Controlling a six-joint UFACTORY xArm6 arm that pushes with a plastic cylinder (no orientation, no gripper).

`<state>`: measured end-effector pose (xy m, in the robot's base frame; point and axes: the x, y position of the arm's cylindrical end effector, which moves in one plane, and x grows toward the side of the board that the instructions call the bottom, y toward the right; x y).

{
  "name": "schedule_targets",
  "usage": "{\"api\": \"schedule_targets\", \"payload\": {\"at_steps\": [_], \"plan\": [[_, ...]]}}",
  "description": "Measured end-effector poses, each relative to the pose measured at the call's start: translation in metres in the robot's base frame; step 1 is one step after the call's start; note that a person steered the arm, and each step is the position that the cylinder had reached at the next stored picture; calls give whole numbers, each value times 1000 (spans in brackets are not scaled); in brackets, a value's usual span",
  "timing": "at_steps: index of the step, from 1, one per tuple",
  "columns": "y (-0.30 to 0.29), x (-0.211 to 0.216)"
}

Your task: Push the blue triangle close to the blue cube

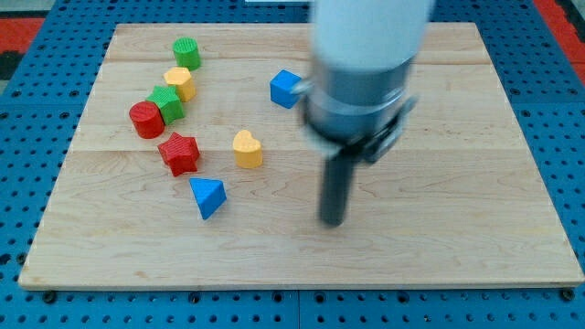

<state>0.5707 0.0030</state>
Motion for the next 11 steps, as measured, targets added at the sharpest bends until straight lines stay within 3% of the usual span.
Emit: {"api": "schedule_targets", "payload": {"at_steps": [1, 2, 3, 4, 5, 8, 10, 11], "plan": [[-129, 36], [-190, 1], [-160, -36], [-67, -39], [-24, -54], [-61, -74], [6, -138], [-44, -151]]}}
